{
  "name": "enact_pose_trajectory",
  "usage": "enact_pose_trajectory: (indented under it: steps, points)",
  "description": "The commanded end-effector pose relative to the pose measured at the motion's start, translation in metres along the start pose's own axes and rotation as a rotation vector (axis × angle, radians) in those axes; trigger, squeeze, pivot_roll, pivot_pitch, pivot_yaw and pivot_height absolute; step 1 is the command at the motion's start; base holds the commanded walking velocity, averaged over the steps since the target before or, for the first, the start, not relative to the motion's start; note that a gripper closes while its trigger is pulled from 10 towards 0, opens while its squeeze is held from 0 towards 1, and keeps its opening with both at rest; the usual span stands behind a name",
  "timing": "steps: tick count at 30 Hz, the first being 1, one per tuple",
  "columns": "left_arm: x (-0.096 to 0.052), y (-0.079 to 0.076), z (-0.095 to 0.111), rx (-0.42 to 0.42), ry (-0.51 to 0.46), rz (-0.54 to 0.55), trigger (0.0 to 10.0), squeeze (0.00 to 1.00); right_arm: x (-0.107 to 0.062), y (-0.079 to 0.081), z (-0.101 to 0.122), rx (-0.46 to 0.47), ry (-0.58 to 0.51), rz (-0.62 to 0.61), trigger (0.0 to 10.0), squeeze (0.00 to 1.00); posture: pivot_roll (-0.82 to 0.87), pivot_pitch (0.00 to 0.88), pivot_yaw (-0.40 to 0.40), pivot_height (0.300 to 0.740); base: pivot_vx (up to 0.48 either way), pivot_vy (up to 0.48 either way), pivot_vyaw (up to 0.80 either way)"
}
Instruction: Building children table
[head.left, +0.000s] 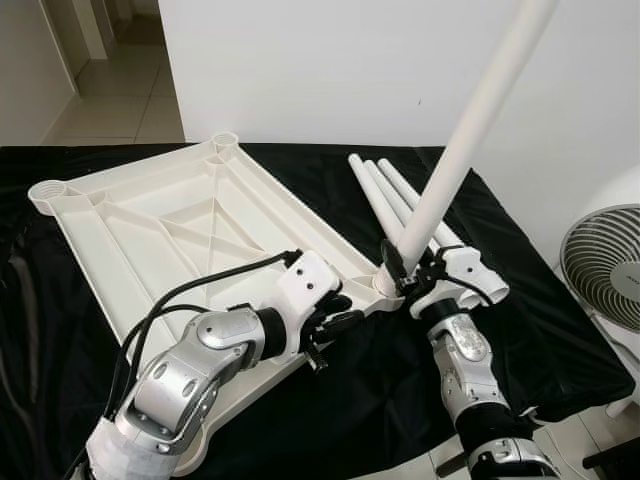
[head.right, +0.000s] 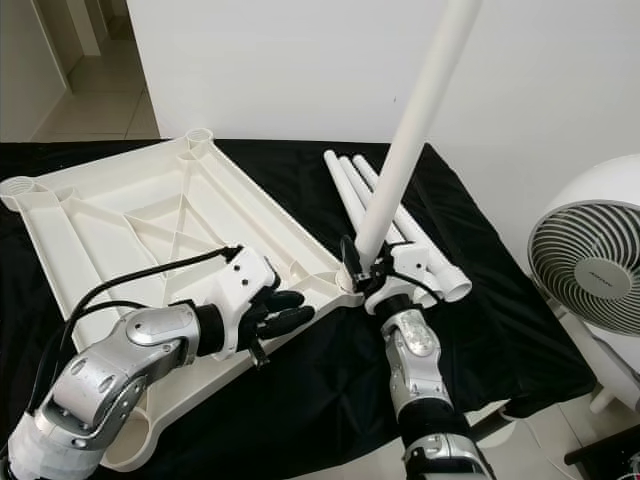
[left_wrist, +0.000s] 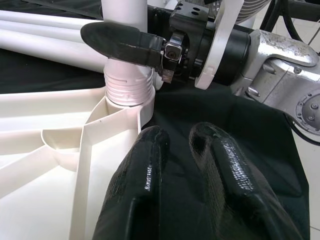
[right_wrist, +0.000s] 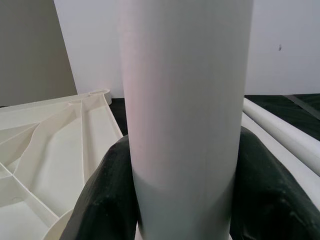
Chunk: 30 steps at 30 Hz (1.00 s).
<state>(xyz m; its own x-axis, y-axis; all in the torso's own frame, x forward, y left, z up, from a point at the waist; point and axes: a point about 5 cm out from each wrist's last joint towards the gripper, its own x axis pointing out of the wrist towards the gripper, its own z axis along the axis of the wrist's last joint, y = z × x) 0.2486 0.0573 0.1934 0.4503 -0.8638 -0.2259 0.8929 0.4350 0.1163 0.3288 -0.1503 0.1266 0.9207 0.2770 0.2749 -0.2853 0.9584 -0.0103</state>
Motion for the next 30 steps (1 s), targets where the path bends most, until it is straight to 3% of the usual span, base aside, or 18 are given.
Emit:
enact_pose_trajectory:
  steps: [1,3,7,10,16,20,30]
  points:
    - [-0.001,-0.002,0.001,0.009,0.001,0.014,10.0,0.00,-0.027,0.006,-0.046,0.045,0.261,-0.017,10.0,0.00,0.05,0.086,-0.028,0.740,0.000,0.000,0.00]
    - [-0.001,-0.002,0.001,0.009,0.001,0.014,10.0,0.00,-0.027,0.006,-0.046,0.045,0.261,-0.017,10.0,0.00,0.05,0.086,-0.028,0.740,0.000,0.000,0.00]
    - [-0.001,-0.003,0.001,0.008,-0.003,0.016,10.0,0.00,-0.023,0.001,-0.040,-0.030,0.254,-0.317,10.0,0.00,0.05,0.086,-0.035,0.740,0.000,0.000,0.00]
    - [-0.001,-0.003,0.002,0.007,-0.003,0.015,10.0,0.00,-0.021,-0.001,-0.039,-0.045,0.257,-0.372,10.0,0.00,0.05,0.086,-0.035,0.740,0.000,0.000,0.00]
    - [-0.001,-0.003,0.002,0.006,-0.003,0.016,10.0,0.00,-0.015,-0.003,-0.036,-0.058,0.256,-0.433,10.0,0.00,0.06,0.095,-0.033,0.740,0.000,0.000,0.00]
    - [-0.001,-0.003,0.002,0.006,-0.005,0.018,10.0,0.00,-0.004,0.004,-0.034,-0.044,0.268,-0.451,10.0,0.00,0.06,0.095,-0.033,0.740,0.000,0.000,0.00]
    - [-0.001,-0.003,0.003,0.004,-0.009,0.022,10.0,0.00,0.005,0.010,-0.030,-0.013,0.271,-0.492,10.0,0.00,0.06,0.100,-0.039,0.740,0.000,0.000,0.00]
